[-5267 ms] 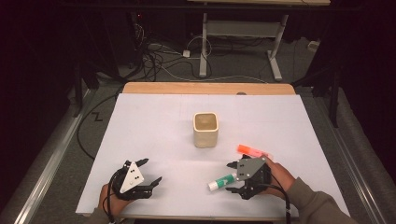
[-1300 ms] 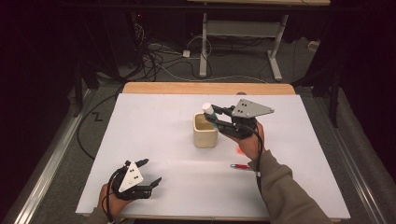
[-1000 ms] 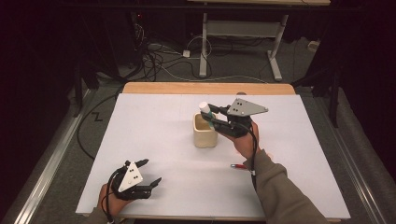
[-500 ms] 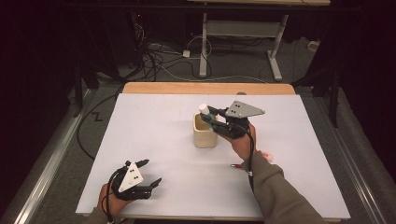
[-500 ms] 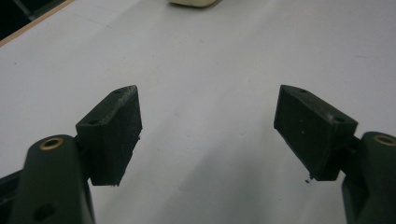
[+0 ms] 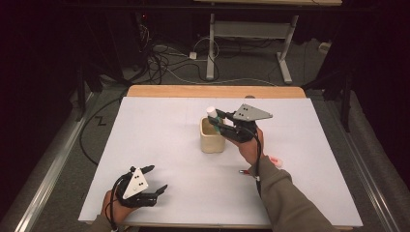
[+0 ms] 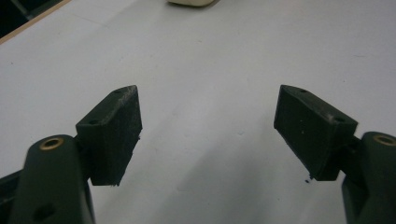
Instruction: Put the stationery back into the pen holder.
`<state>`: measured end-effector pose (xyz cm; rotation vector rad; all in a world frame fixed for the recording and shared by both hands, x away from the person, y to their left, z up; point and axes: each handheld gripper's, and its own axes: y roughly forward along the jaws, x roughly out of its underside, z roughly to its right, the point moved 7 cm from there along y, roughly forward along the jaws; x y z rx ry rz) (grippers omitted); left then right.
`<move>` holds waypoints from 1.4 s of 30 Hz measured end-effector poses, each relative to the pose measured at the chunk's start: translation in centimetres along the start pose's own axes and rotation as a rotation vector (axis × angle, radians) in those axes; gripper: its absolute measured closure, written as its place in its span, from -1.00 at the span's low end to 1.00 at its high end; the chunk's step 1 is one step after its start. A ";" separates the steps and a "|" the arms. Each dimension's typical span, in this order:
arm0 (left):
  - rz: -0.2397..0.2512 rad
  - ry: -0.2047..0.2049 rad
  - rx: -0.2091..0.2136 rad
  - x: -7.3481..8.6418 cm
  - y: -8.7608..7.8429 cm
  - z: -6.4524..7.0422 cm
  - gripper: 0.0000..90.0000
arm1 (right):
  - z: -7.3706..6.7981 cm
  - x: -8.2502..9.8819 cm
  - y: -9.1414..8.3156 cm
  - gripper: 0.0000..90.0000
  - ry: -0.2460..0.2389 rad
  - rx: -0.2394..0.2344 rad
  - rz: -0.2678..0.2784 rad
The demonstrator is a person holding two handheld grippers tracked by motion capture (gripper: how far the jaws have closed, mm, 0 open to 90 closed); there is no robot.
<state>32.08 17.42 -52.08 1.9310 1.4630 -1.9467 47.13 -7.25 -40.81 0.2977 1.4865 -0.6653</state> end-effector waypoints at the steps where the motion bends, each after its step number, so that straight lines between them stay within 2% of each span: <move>1: 0.000 0.000 0.000 0.0 0.0 0.0 -0.50 | 0.0 0.1 0.0 0.47 -0.005 -0.002 -0.002; 9: -0.002 0.005 0.001 0.0 0.1 0.1 -0.50 | 0.1 0.9 -0.4 0.46 0.018 -0.010 -0.039; 13: -0.001 0.005 0.000 -0.1 0.1 0.1 -0.50 | -0.1 1.4 -0.4 0.46 0.000 -0.011 -0.067; 20: -0.003 0.004 0.000 0.0 0.2 0.1 -0.50 | -0.1 2.2 -0.4 0.46 0.001 -0.016 -0.090; 33: -0.007 0.004 -0.002 0.0 0.3 0.0 -0.50 | -0.1 2.7 -0.7 0.44 -0.001 -0.015 -0.104; 37: -0.009 0.008 -0.005 0.0 0.3 0.0 -0.50 | 0.0 2.5 -1.0 0.41 0.012 -0.005 -0.089; 42: -0.009 0.006 -0.007 0.0 0.3 0.0 -0.50 | 0.0 2.2 -1.4 0.38 -0.001 -0.002 -0.087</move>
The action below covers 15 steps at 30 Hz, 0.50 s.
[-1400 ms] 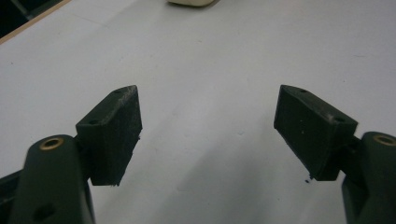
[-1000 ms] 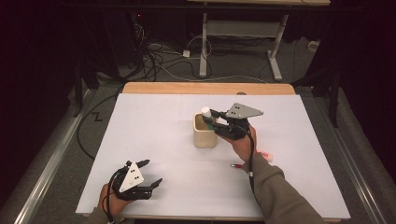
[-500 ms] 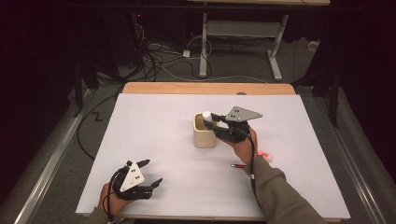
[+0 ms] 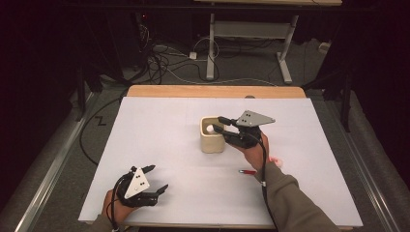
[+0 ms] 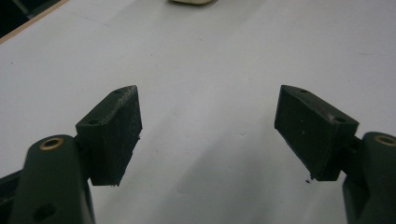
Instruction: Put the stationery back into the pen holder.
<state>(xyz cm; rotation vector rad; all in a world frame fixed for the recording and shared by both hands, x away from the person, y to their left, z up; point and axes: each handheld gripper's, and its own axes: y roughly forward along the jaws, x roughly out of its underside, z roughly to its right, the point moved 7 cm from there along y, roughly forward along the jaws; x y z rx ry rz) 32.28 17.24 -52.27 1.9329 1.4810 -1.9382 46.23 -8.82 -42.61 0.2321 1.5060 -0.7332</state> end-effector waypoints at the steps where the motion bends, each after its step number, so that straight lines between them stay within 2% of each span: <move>1: 0.000 -0.001 0.000 0.0 0.0 0.0 -0.50 | 0.0 -0.1 -0.1 0.38 -0.005 0.001 0.004; 15: -0.003 -0.002 -0.004 0.0 0.1 -0.1 -0.50 | 0.1 -1.3 -2.1 0.31 -0.065 0.033 0.006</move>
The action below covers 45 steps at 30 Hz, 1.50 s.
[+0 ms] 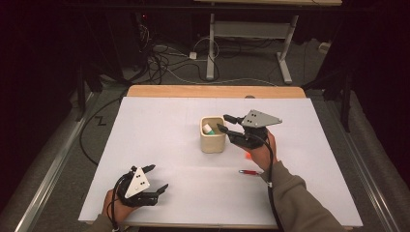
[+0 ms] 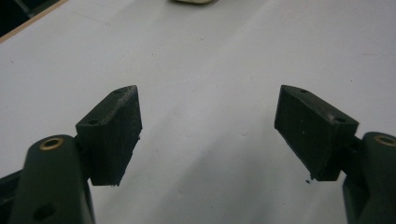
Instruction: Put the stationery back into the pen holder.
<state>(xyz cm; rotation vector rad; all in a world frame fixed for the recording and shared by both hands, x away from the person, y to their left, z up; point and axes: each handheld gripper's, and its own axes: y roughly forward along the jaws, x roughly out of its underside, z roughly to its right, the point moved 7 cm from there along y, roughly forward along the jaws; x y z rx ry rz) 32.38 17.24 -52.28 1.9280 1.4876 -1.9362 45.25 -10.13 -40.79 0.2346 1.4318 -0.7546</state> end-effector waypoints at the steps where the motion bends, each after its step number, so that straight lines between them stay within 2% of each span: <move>1: 0.000 0.000 -0.001 0.0 0.0 0.0 -0.50 | 0.0 -0.1 -0.2 0.30 -0.004 0.005 -0.003; 12: 0.001 -0.003 -0.004 0.0 0.0 0.0 -0.50 | 0.0 -0.8 -2.5 0.22 -0.054 0.025 -0.011; 29: -0.002 0.003 -0.008 0.0 -0.1 -0.1 -0.50 | -1.4 0.2 -5.0 -0.06 -0.116 0.028 -0.052; 45: -0.008 0.012 -0.007 0.0 0.0 0.1 -0.50 | -2.0 0.8 -7.8 -0.29 -0.108 0.054 -0.009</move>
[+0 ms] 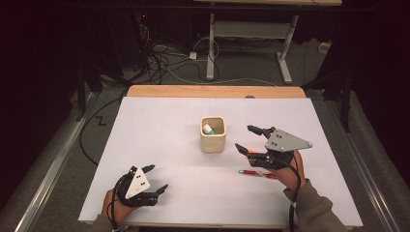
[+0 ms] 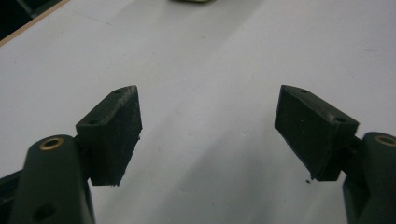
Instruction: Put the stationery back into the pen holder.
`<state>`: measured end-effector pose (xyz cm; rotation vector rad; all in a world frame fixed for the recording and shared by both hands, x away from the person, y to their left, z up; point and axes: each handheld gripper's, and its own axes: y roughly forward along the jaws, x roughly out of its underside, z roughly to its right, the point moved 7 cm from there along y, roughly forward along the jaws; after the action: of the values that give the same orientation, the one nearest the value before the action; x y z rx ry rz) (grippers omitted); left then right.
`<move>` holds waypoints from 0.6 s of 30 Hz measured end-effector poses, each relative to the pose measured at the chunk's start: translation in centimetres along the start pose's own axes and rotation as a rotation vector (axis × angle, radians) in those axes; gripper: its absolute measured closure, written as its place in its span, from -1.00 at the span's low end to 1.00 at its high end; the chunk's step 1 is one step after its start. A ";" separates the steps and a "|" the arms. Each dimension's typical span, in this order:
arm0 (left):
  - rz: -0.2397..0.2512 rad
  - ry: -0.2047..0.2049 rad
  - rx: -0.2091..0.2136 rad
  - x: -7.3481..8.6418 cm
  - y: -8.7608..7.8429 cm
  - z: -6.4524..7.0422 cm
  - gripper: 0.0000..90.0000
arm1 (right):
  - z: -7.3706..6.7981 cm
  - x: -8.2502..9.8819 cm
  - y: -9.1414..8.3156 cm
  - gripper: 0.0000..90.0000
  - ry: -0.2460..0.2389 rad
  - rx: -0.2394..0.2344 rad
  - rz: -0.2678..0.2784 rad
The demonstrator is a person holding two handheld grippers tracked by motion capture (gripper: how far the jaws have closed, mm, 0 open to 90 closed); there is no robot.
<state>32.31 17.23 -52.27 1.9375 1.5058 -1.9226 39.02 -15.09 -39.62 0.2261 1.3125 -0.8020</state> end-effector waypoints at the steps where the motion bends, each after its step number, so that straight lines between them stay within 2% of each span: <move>1: 0.000 0.000 0.001 0.0 0.0 0.0 -0.50 | 0.0 0.1 -0.2 -0.30 0.000 0.004 -0.002; 5: -0.003 0.005 -0.002 0.0 0.0 0.0 -0.50 | 0.0 0.5 -0.8 -0.34 0.007 0.015 -0.003; 12: -0.004 0.006 -0.001 0.0 0.0 0.1 -0.50 | 0.2 1.4 -1.6 -0.40 -0.009 0.033 -0.014; 18: -0.007 0.012 0.003 0.0 0.1 0.2 -0.50 | -0.2 2.5 -1.9 -0.42 -0.021 0.008 -0.040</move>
<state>32.23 17.03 -52.34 1.9516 1.5155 -1.9207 37.78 -17.34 -41.40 0.1976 1.2976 -0.8411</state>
